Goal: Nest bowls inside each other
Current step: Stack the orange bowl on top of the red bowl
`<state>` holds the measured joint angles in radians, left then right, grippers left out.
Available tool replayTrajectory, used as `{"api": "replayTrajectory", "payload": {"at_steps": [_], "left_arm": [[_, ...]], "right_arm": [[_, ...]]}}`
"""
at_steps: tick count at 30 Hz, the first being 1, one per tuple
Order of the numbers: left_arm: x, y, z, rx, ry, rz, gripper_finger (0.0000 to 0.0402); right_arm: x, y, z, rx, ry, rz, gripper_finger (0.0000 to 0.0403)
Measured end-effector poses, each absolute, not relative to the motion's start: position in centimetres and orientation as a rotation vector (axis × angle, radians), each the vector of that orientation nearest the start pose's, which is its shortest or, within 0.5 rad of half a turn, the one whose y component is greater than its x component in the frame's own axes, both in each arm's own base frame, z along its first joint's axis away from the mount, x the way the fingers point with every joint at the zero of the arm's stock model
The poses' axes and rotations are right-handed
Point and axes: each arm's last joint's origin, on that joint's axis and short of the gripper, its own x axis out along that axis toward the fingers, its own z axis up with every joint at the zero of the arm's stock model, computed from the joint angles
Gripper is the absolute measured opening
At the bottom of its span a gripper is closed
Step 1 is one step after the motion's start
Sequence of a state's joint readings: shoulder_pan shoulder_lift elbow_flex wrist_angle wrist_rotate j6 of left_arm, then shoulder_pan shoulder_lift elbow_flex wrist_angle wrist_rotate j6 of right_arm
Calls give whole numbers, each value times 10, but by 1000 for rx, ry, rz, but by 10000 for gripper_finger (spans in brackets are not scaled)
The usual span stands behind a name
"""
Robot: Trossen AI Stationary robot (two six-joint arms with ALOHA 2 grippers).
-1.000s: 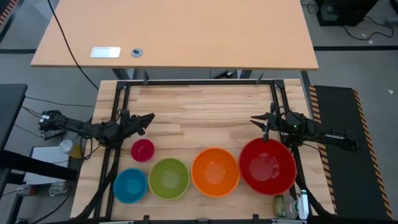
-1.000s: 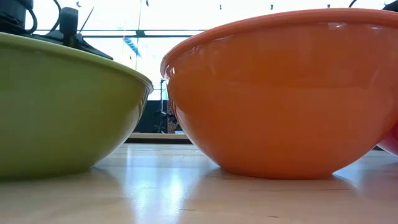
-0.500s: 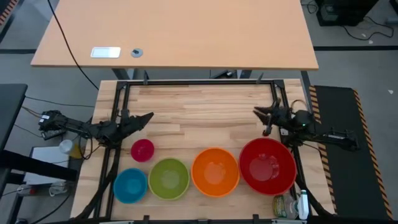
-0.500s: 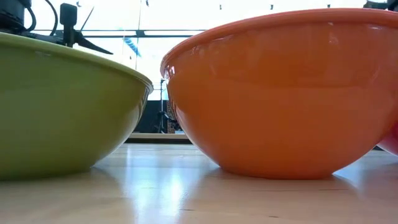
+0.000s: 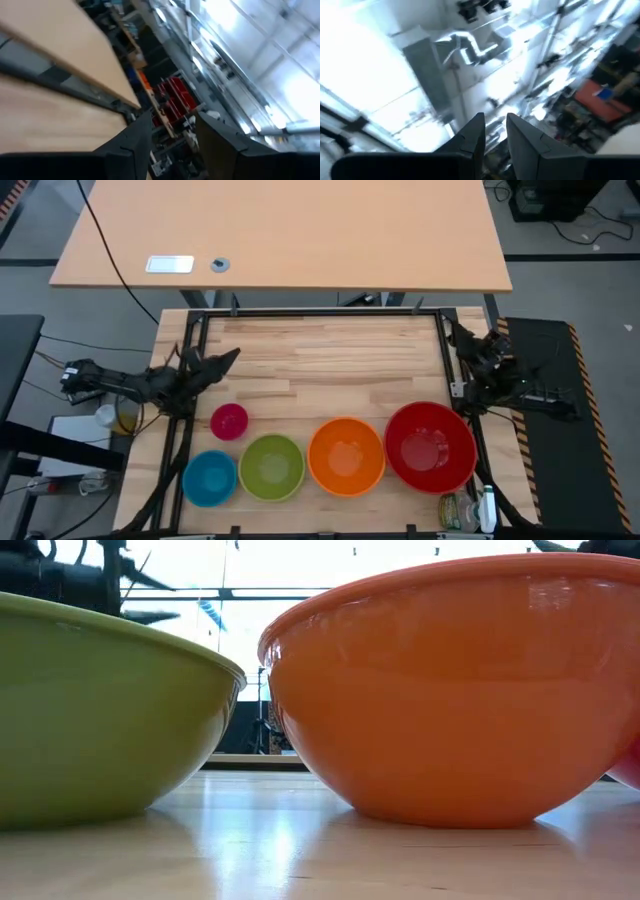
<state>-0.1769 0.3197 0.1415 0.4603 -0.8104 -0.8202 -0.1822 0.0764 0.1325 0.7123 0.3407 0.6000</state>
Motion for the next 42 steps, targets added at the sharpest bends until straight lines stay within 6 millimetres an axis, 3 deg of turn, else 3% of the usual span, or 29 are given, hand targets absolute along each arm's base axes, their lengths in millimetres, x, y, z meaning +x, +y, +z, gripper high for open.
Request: {"api": "replayTrajectory", "payload": {"at_steps": [6,16,24,29,35,42], "left_arm": [[115,1,260,-758,-464,489,153],[149,-5,287,-601,-195,559,153],[165,-8,296,-532,-63,598,153],[166,-9,295,-534,-58,598,153],[166,-9,296,-548,-63,588,153],[167,-10,296,-563,-55,558,153]], "right_arm": [[95,-23,273,716,-475,-245,83],[175,-27,302,694,220,-224,82],[249,-21,293,616,743,-113,82],[286,-9,281,493,923,-8,82],[320,4,259,317,1014,90,90],[336,9,237,277,1115,168,156]]}}
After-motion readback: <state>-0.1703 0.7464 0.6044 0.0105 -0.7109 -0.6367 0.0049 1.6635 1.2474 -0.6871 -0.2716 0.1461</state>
